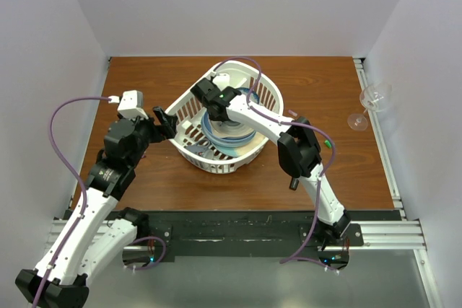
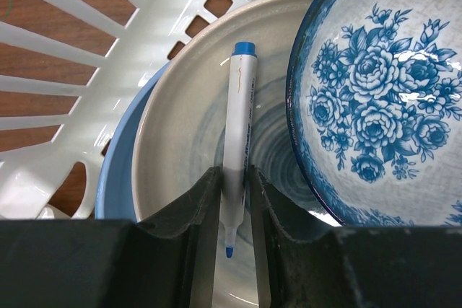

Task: Insert the pens into the pen caps

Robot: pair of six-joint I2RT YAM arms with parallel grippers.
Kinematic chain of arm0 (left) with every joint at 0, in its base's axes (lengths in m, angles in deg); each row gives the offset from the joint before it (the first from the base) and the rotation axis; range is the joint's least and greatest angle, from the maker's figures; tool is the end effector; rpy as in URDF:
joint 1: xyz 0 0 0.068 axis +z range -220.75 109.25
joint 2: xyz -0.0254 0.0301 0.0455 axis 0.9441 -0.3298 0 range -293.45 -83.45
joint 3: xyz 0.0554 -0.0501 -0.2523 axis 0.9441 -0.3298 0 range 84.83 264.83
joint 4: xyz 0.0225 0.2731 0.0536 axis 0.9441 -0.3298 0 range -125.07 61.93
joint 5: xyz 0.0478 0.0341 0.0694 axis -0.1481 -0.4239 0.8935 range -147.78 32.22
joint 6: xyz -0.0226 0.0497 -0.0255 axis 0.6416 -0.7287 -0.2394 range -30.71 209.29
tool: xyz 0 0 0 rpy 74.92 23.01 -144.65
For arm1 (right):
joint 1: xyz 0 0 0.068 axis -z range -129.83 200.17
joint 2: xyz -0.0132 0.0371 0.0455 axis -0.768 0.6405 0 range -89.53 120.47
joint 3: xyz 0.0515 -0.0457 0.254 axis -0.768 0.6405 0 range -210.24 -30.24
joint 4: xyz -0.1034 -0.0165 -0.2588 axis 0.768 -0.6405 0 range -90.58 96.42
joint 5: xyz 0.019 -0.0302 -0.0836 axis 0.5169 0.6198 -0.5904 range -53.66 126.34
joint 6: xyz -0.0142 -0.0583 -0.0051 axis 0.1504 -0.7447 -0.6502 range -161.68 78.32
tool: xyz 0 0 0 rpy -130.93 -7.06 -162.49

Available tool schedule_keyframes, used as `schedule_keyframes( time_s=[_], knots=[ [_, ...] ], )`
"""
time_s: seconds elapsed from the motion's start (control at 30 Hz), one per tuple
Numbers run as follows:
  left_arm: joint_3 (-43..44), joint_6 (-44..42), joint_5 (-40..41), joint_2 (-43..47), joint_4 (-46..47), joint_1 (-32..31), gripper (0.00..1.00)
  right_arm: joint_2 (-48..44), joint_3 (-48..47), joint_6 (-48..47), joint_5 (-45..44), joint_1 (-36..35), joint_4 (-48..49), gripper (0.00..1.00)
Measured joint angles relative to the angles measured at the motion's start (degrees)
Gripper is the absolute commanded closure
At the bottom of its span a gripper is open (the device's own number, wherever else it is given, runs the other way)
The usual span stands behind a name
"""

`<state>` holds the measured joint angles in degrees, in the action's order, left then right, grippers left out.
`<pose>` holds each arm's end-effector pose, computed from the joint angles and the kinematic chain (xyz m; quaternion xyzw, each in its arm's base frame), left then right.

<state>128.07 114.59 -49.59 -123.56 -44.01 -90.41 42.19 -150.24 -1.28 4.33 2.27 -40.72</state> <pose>0.1917 -0.0618 0.3252 -0.0828 0.7765 -0.1863 0.5962 0.3644 0.3680 0.2126 0.0133 0.9288 -0.0108 0.3702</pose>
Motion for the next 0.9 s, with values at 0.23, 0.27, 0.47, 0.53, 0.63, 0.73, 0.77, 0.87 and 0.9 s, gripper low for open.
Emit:
schedule_keyframes(
  time_s=[0.23, 0.27, 0.47, 0.53, 0.63, 0.73, 0.77, 0.87, 0.9],
  knots=[
    [0.0, 0.0, 0.0, 0.2, 0.0, 0.0, 0.16, 0.0, 0.1, -1.5, 0.0, 0.0, 0.4, 0.93],
    [0.0, 0.0, 0.0, 0.2, 0.0, 0.0, 0.17, 0.0, 0.2, -1.9, 0.0, 0.0, 0.8, 0.94],
    [0.3, 0.0, -0.3, -1.3, -0.1, 0.0, 0.18, -2.7, 5.2, -5.1, 1.6, 0.0, 5.7, 0.98],
    [1.0, 0.1, -0.6, -2.6, -0.1, 0.0, 0.18, -4.4, 7.9, -6.0, 2.6, 0.0, 8.0, 0.98],
    [2.2, 0.6, -1.5, -4.8, -0.2, 0.0, 0.19, -7.4, 12.1, -7.3, 4.3, 0.0, 11.1, 0.99],
    [4.1, 1.6, -3.2, -7.6, -0.2, 0.0, 0.21, -10.4, 15.0, -8.5, 5.6, 0.0, 14.0, 0.99],
    [4.5, 1.8, -3.6, -8.2, -0.2, 0.0, 0.21, -11.5, 15.7, -8.7, 6.1, 0.0, 14.7, 0.99],
    [5.9, 3.1, -5.3, -10.3, 0.2, 0.0, 0.21, -15.5, 19.1, -9.3, 7.2, 0.0, 17.8, 0.99],
    [6.2, 3.6, -6.1, -10.9, 0.5, 0.0, 0.21, -16.9, 20.1, -9.4, 7.6, 0.0, 18.7, 0.99]
  ],
)
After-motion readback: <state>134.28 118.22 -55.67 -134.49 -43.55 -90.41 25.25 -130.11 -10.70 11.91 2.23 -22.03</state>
